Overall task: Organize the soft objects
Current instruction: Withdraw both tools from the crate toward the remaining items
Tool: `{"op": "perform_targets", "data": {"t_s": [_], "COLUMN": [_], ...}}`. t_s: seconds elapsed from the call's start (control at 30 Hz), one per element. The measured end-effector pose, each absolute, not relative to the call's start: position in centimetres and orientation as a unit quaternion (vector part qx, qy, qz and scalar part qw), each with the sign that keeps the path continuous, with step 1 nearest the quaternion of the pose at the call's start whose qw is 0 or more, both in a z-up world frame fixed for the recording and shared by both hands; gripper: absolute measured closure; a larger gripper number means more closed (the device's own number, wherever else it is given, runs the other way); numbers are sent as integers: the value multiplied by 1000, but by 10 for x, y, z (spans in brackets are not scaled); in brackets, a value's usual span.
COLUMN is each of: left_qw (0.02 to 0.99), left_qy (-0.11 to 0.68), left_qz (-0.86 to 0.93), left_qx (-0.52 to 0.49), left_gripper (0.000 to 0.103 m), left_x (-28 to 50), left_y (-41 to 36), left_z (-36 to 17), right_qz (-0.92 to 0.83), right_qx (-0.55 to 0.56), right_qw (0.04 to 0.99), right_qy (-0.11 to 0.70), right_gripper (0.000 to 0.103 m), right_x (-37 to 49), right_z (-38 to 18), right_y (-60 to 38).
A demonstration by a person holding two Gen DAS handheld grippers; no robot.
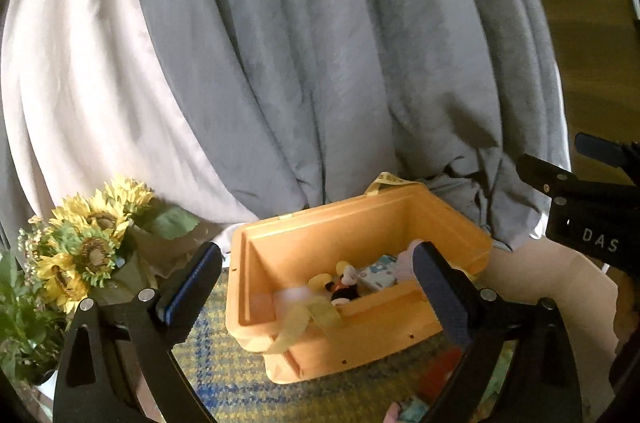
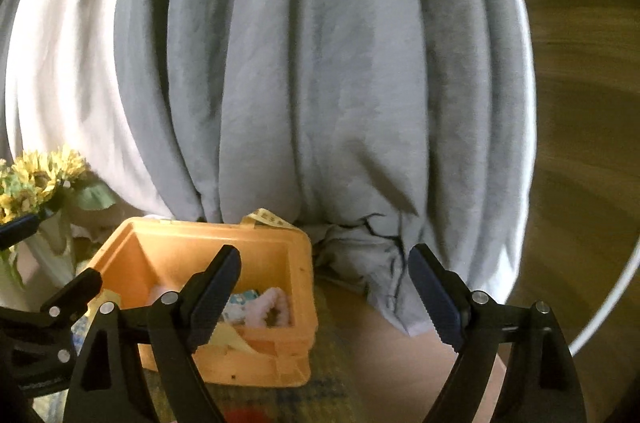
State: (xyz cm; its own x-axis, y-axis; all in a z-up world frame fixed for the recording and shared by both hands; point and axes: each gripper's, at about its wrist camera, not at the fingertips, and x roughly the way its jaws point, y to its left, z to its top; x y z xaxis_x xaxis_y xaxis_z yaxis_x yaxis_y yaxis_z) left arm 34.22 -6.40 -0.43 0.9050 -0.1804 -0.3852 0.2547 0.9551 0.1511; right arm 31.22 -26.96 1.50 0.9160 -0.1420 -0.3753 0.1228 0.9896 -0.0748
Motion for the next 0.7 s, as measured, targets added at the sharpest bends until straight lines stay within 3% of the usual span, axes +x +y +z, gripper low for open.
{"op": "perform_targets", "data": {"t_s": [0.7], "left_qw": [961], "left_qy": [212], "left_qz": [-130], "left_qx": [119], "left_gripper": [5], "left_x": [267], "left_y": [-61], "left_z": [-47], "right_qz": [-96], "right_qx": [-6], "right_qw": [968], "right_qy": [231], "right_gripper": [16], "right_x": [219], "right_z": [-22], "right_y": [-274]}}
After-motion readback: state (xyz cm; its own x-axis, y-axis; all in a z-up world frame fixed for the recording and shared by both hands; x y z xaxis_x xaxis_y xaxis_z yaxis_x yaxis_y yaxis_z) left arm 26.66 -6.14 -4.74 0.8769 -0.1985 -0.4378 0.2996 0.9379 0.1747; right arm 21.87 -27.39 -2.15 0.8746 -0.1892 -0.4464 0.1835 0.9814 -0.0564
